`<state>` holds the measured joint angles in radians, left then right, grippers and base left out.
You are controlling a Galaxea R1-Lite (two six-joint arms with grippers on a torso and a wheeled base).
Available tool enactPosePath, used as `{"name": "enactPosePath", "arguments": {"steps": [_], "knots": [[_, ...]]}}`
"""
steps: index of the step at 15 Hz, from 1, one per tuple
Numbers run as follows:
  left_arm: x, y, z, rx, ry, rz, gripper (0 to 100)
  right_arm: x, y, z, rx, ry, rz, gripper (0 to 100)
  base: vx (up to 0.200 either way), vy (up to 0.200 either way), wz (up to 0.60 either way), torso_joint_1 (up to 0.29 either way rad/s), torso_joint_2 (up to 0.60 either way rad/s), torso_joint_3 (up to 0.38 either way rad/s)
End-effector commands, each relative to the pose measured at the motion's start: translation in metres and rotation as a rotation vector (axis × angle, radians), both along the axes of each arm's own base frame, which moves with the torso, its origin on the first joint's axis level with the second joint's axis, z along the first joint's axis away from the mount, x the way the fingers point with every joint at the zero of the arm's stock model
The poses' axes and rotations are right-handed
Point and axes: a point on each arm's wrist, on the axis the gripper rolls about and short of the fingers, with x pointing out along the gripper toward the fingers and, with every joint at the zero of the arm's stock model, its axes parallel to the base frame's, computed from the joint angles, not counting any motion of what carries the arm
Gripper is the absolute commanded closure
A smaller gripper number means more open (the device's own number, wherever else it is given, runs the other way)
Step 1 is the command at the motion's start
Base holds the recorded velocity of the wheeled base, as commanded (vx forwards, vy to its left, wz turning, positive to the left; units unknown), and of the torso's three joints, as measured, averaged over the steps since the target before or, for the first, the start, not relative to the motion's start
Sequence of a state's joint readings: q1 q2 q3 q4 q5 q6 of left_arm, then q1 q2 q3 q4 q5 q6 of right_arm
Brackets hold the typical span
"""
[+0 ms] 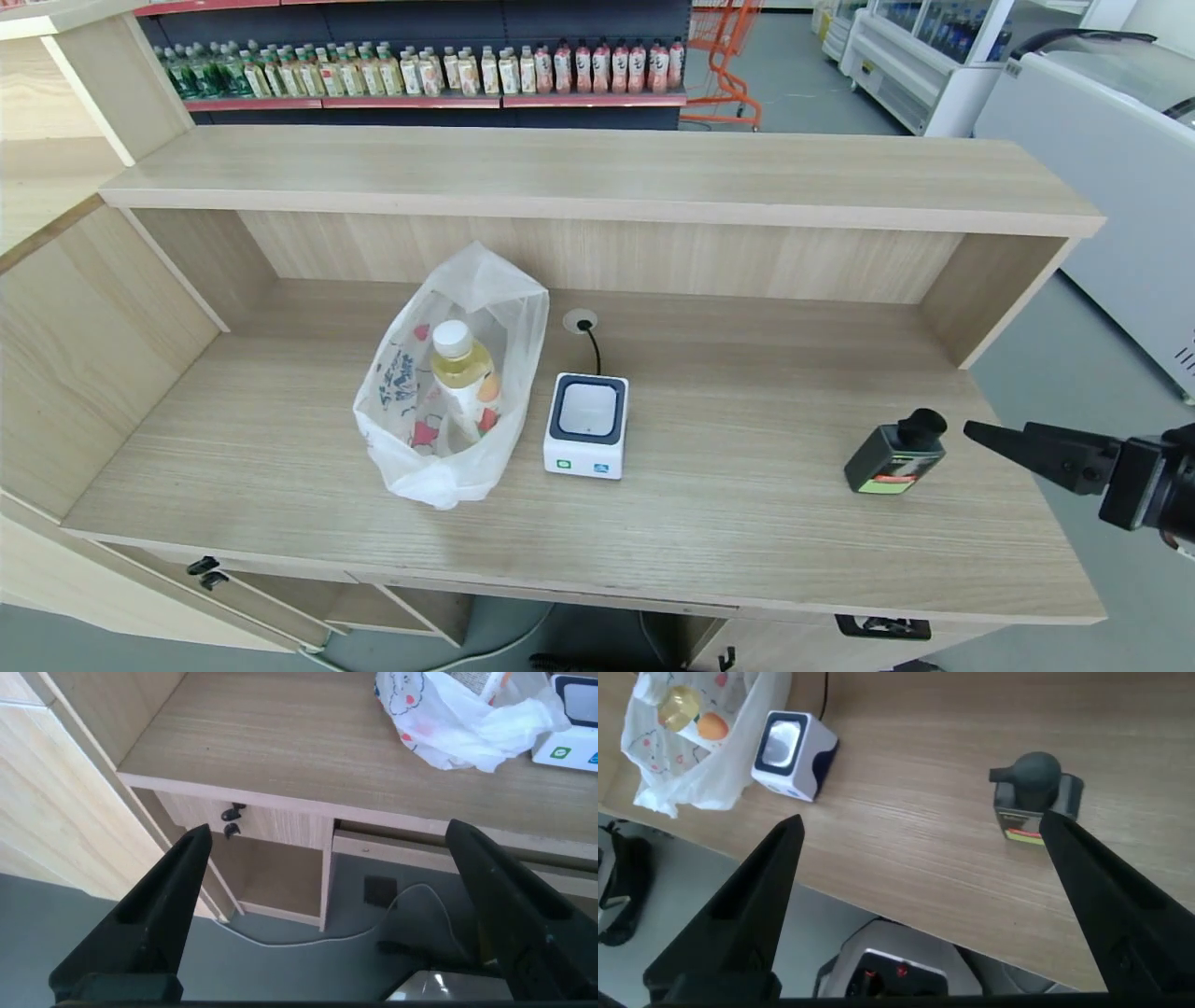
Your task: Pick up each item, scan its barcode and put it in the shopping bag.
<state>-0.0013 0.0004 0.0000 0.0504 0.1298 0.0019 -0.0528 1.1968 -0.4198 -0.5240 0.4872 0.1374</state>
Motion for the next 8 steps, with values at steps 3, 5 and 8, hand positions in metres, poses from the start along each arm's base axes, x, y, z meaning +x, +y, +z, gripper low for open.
{"name": "enactPosePath", "arguments": {"steps": [3,5,8], "knots": [[0.000,0.000,0.000,0.001,0.000,0.000,0,-0.017,-0.007,0.001,-0.153,-0.025,-0.007,0,0.000,0.000,0.00,0.000,0.00,0.000],[0.000,0.000,0.000,0.001,0.000,0.000,0,-0.035,-0.009,-0.001,-0.254,-0.003,-0.004,0,0.000,0.000,0.00,0.000,0.00,0.000],[0.000,0.000,0.000,0.001,0.000,0.000,0,-0.056,-0.026,0.003,-0.532,0.082,-0.109,0,0.000,0.000,0.00,0.000,0.00,0.000]]}}
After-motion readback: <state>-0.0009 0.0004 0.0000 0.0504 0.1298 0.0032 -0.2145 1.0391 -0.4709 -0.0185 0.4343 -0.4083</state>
